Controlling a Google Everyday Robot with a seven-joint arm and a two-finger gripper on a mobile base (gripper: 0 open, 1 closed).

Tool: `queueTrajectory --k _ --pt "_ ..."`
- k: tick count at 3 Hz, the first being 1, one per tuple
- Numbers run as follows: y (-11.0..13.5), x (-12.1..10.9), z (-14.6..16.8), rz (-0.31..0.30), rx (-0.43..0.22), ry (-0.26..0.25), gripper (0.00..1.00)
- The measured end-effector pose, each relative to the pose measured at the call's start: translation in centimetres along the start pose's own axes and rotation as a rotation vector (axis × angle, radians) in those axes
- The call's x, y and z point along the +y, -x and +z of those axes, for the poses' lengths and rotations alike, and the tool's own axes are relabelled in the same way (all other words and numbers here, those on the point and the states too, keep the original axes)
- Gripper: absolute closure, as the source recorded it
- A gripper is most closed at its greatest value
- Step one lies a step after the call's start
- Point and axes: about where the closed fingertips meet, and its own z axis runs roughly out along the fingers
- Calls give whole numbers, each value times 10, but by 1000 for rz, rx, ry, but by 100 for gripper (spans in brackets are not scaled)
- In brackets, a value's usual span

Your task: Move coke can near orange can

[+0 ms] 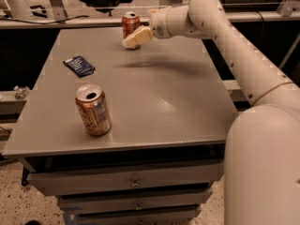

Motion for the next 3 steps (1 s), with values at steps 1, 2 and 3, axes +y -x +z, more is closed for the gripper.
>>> queueTrajectory --k 1,2,3 --pt "-7 -21 24 59 -60 -22 0" --pt "-16 -33 38 98 -79 -47 17" --pt "-25 -37 44 134 -69 -55 41"
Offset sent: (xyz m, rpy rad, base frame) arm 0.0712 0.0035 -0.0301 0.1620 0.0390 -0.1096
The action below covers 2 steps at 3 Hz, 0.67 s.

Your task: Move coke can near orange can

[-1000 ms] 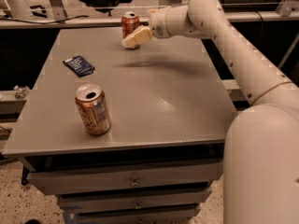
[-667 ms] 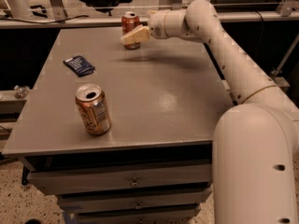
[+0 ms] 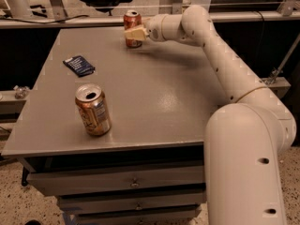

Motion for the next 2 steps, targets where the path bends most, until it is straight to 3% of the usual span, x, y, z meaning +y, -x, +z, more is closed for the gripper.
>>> queueTrajectory --k 1,2 --pt "-1 10 -2 25 30 25 64" --pt "6 34 -13 20 35 92 87"
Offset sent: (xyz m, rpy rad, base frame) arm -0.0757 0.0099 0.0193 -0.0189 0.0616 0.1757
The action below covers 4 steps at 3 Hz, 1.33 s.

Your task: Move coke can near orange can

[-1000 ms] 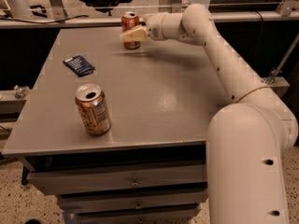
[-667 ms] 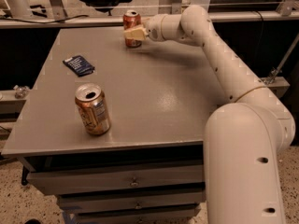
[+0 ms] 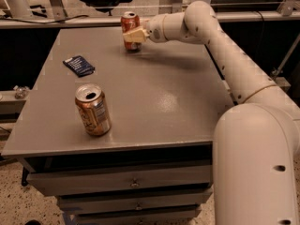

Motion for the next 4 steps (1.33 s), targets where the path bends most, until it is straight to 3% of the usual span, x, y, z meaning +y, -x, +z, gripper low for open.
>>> queueTrajectory --k 1,2,4 --pt "7 42 -22 -37 -4 99 100" --pt "4 86 -49 -62 -20 190 100" --pt "-28 166 -118 -66 -41 329 100"
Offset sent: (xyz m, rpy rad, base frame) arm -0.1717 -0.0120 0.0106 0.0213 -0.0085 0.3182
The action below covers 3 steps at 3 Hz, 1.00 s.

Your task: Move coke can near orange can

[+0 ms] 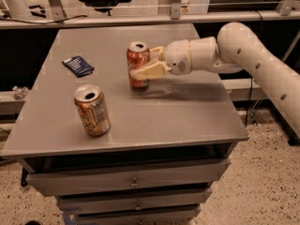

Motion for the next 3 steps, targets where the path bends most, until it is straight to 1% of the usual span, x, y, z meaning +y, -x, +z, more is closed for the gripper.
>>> queueTrajectory --k 1,2,3 --pt "-5 38 -18 -6 -19 67 100" --pt "-1 71 -30 -13 -50 136 100" --pt "9 99 -29 -40 -75 205 100"
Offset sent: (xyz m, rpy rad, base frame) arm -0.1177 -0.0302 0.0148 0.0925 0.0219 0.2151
